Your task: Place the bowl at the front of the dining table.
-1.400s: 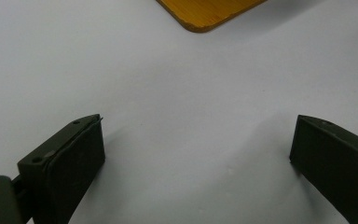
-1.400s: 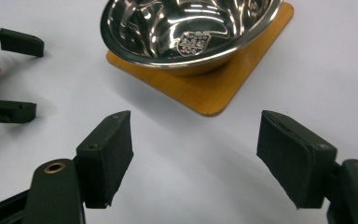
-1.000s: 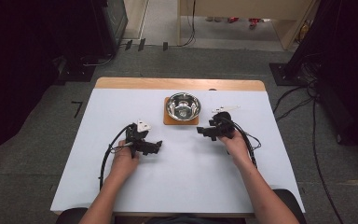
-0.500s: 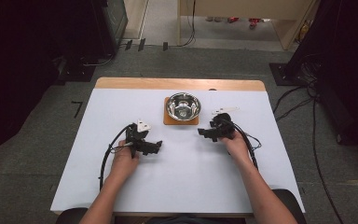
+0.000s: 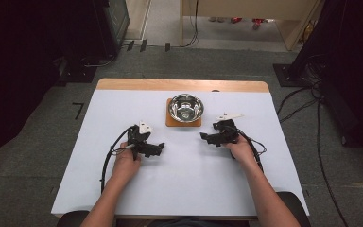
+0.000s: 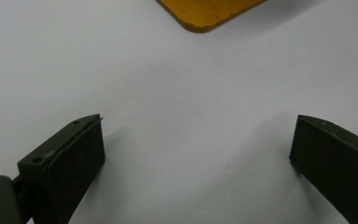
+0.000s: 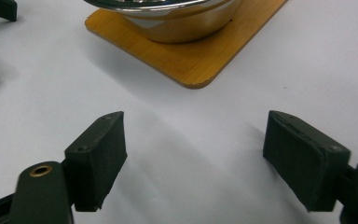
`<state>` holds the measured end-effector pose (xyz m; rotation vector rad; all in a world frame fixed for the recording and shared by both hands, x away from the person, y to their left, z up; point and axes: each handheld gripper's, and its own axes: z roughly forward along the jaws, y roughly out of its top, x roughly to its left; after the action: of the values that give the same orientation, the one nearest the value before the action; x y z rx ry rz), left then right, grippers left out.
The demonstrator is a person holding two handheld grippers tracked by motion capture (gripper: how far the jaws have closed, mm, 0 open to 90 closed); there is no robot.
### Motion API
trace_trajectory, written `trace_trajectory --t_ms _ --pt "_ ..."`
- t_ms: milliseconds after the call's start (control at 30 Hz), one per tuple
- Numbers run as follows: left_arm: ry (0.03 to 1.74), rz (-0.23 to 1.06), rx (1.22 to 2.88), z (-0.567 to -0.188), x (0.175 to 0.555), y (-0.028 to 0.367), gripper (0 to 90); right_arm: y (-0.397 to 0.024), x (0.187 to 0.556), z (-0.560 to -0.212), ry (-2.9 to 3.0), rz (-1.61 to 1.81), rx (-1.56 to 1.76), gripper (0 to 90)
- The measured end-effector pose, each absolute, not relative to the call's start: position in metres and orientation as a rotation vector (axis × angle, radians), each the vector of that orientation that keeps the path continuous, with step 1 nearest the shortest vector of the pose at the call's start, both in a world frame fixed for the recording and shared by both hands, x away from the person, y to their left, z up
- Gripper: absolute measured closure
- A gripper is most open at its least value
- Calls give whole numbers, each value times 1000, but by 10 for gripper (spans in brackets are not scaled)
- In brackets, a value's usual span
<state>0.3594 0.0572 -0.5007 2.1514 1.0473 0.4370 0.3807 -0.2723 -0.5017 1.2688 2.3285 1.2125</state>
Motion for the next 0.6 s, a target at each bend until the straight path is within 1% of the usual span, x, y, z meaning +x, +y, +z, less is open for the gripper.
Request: trace_trajectory --t_ms 300,500,600 --pt "1048 436 2151 -501 359 57 29 -269 379 -502 2338 1173 1238 182" --pt "1046 435 2155 -501 359 57 29 -258 374 -503 2335 1052 1161 170" --pt "1046 437 2154 -501 359 57 29 -257 374 -503 2334 1044 1164 163"
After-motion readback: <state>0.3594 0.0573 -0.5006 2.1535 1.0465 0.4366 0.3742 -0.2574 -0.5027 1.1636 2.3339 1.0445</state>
